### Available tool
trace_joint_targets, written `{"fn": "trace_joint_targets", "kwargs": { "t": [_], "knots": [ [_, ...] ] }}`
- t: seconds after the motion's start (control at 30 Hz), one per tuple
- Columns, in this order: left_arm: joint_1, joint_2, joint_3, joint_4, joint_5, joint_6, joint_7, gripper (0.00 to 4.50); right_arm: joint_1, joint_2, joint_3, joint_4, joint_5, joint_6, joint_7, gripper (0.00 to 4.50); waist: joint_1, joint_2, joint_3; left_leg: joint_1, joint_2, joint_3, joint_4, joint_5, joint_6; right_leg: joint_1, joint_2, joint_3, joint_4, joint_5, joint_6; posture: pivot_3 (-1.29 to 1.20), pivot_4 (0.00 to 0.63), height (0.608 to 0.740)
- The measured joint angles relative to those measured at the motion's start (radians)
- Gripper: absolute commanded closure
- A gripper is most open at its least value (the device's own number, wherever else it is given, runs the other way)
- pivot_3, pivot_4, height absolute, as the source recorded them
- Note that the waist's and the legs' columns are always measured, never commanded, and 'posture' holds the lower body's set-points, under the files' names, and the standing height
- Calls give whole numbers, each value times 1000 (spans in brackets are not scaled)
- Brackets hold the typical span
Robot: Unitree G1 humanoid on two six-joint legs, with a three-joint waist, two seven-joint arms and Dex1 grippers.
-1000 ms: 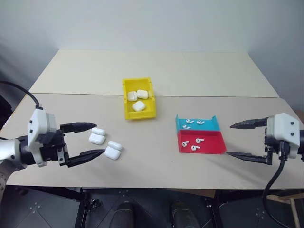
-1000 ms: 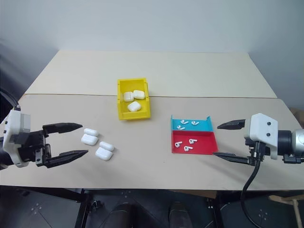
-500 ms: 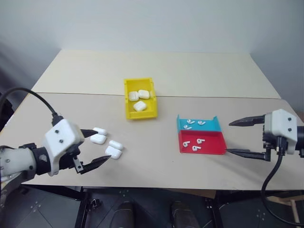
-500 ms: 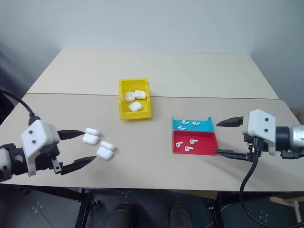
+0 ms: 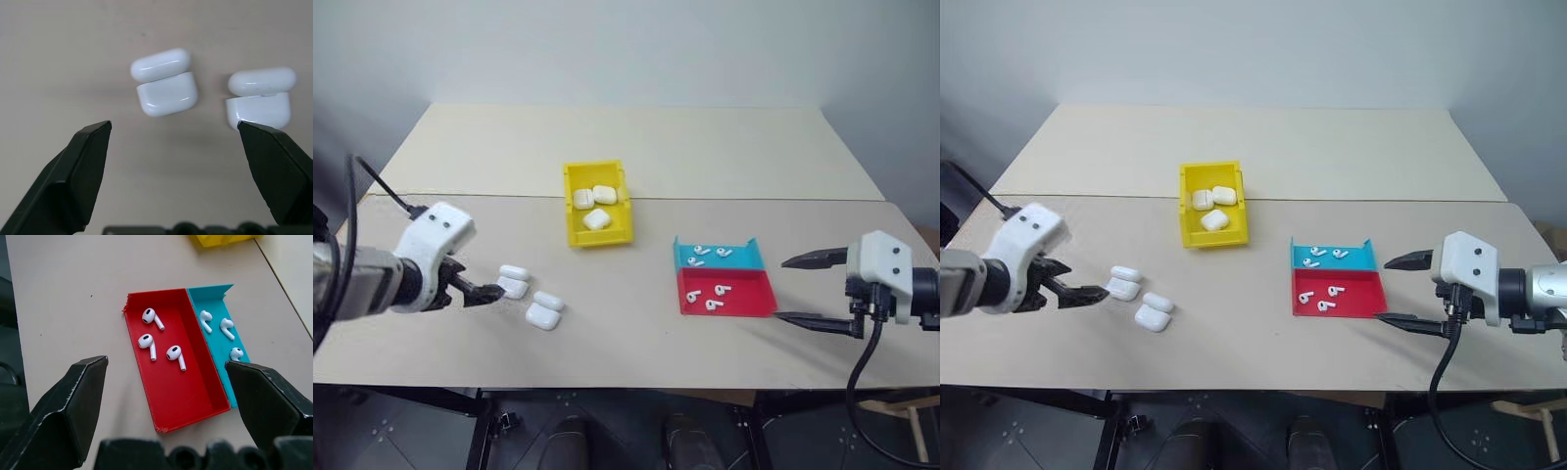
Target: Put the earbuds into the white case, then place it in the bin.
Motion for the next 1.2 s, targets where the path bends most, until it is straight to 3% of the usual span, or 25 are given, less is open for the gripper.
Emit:
{"fn": "trace_joint_targets", "kwargs": {
  "t": [0.27,0.5,0.8,1.2],
  "knots": [
    [-350,13,-341,392,-44,0,18,0,-4,1,27,-2,0,11,-24,60,5,-1,0,-6,-1,0,1,0,0,-6,0,0,1,0,0,0,150,740],
    [-508,-25,-547,595,-103,0,44,0,10,1,29,1,0,28,-38,60,5,-1,0,-7,-1,0,1,0,0,-6,0,0,1,0,0,0,150,740],
    [-577,-48,-659,687,-182,0,79,0,18,1,30,-1,1,45,-57,60,3,-1,0,-7,-1,0,2,0,0,-6,0,0,2,0,0,0,150,740],
    [-577,-148,-692,745,-198,0,129,0,25,2,32,-18,4,79,-81,60,6,-1,0,-7,-1,0,2,0,0,-6,0,0,1,0,0,0,150,740]
  ]
}}
